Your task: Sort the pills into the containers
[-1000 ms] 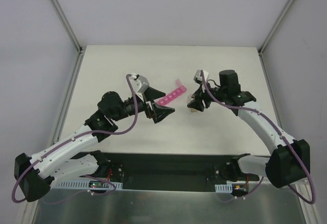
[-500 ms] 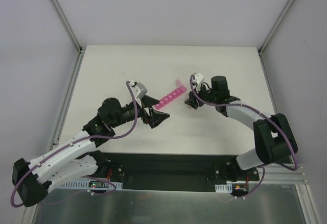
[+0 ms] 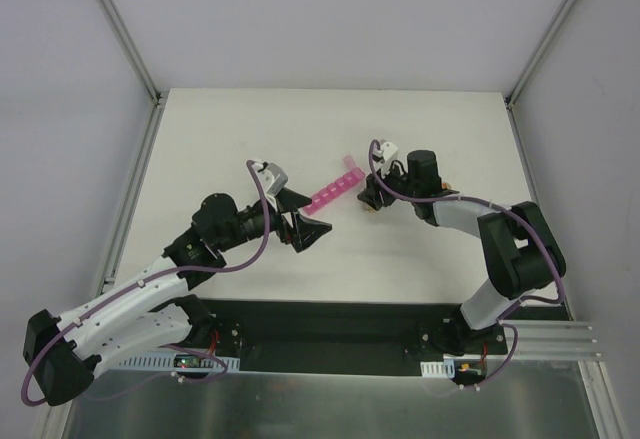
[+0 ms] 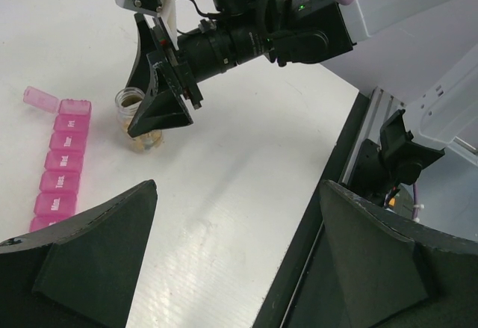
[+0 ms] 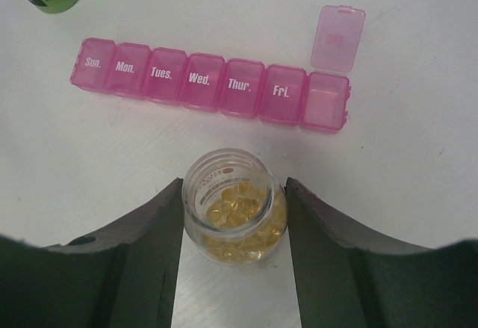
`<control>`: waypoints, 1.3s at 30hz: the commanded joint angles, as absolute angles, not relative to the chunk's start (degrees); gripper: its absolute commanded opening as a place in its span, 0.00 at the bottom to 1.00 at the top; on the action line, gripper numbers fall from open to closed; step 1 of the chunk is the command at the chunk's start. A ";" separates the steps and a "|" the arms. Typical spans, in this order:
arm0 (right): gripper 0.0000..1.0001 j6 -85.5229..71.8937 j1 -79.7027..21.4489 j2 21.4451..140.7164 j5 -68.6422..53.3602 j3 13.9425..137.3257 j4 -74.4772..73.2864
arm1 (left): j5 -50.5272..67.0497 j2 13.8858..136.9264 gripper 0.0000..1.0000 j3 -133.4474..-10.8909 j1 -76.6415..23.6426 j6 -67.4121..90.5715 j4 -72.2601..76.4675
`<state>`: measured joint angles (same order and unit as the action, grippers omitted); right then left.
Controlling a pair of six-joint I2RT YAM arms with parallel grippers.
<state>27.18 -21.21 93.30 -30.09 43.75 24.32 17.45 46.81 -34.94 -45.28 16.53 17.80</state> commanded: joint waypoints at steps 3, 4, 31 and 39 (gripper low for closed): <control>0.45 26.01 -21.27 92.11 -31.20 44.91 25.77 | 17.22 46.23 0.89 -33.84 -45.00 17.84 21.71; 0.46 26.10 -21.27 92.02 -31.03 45.09 24.97 | 17.31 46.40 0.89 -34.01 -45.00 17.75 21.80; 0.80 26.28 -18.90 88.87 -33.92 43.33 23.82 | 17.84 44.65 0.89 -32.87 -45.00 17.49 22.24; 0.96 26.37 -13.54 84.47 -48.40 46.14 16.98 | 17.58 48.16 0.89 -37.69 -45.00 16.08 17.76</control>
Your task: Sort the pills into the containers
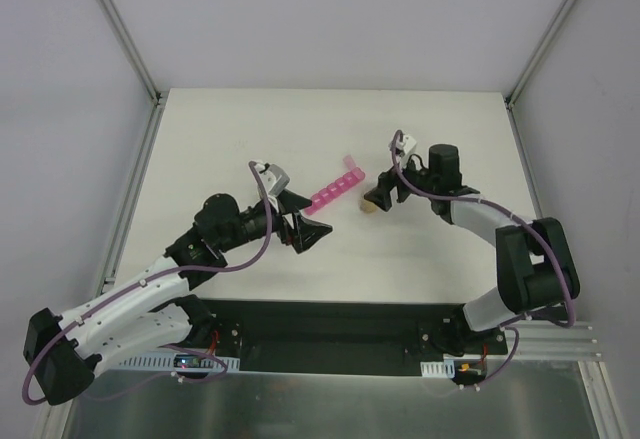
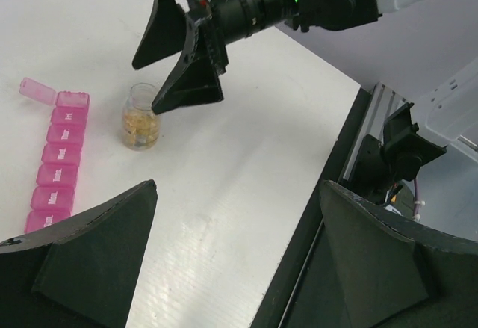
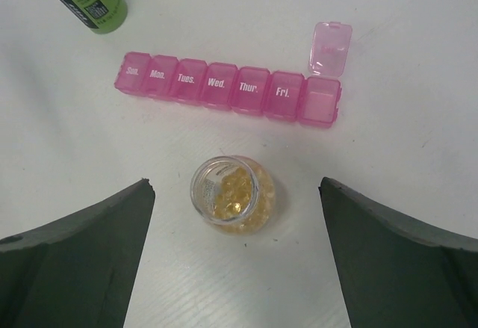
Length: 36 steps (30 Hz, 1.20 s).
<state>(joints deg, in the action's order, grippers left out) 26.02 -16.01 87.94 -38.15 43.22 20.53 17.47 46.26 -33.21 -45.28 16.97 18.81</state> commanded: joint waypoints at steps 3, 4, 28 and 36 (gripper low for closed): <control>0.96 25.05 -10.73 82.10 -53.06 47.28 11.35 | 16.79 51.84 0.89 -42.25 -44.91 16.26 12.32; 0.96 25.05 -9.94 80.52 -54.22 48.59 9.25 | 16.70 52.81 0.89 -43.32 -45.00 16.09 10.39; 0.95 50.97 11.07 67.15 -66.09 58.18 -41.22 | -1.93 111.00 0.96 -89.20 -48.60 13.80 -11.15; 0.94 52.65 12.04 67.76 -67.06 57.66 -42.71 | -2.11 117.50 0.90 -95.79 -49.57 13.36 -14.76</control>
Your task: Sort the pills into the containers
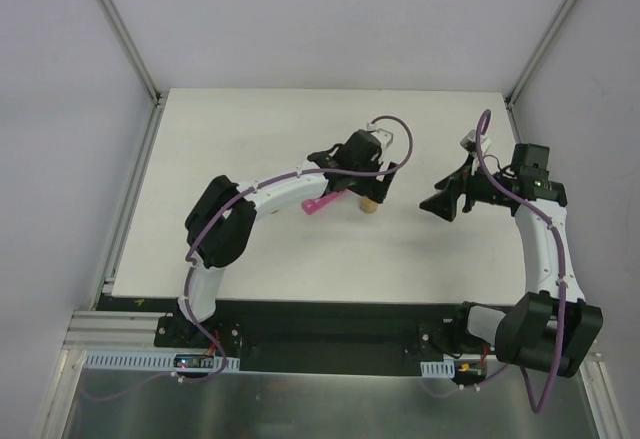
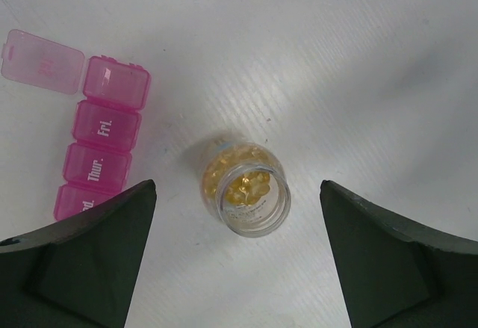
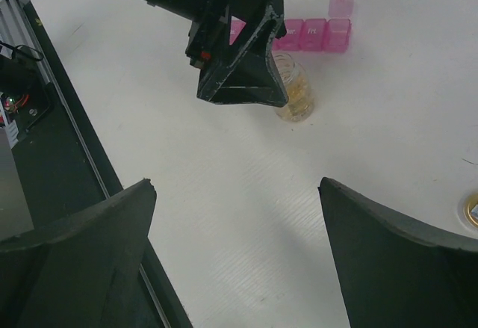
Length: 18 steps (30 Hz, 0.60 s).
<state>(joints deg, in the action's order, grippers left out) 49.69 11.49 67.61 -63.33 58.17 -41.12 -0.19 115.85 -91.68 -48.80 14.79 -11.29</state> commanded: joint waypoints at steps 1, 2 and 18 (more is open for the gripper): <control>0.94 52.65 12.13 67.94 -67.15 57.66 -42.80 | -2.02 117.86 0.88 -96.32 -49.66 13.36 -15.20; 0.94 52.82 12.13 68.03 -67.32 57.74 -42.98 | -1.93 118.64 0.86 -96.68 -49.75 13.62 -15.81; 0.94 54.76 12.22 69.79 -69.26 58.10 -45.09 | -2.20 121.29 0.75 -98.61 -50.98 13.80 -18.10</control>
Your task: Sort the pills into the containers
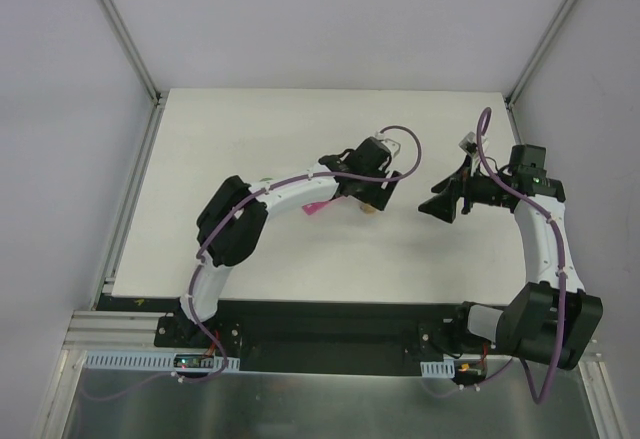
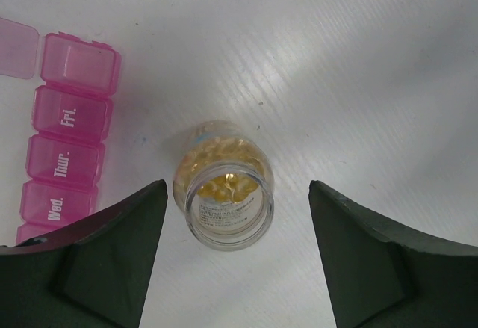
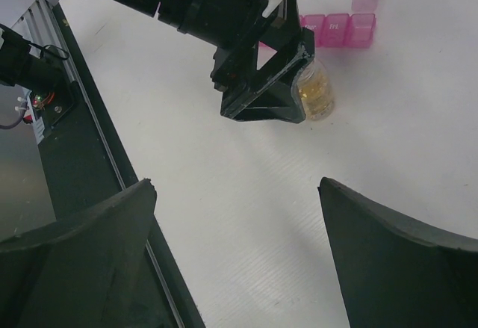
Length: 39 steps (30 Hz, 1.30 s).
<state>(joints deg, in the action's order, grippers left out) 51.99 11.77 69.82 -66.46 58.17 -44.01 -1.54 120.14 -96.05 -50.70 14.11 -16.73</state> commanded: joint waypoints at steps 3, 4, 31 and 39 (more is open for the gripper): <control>0.94 55.02 12.22 69.79 -69.17 58.01 -45.00 | -2.02 121.82 0.72 -99.23 -50.98 13.88 -18.46; 0.94 55.11 12.22 69.79 -69.17 57.92 -45.00 | -2.02 122.08 0.72 -99.32 -50.98 13.80 -18.37; 0.97 82.31 5.73 62.59 -71.64 54.85 -46.19 | 28.73 98.01 0.26 -81.31 -44.65 37.52 -3.62; 0.97 58.64 -3.33 58.89 -58.56 54.32 -26.91 | 26.99 92.29 0.26 -73.57 -44.65 44.99 7.11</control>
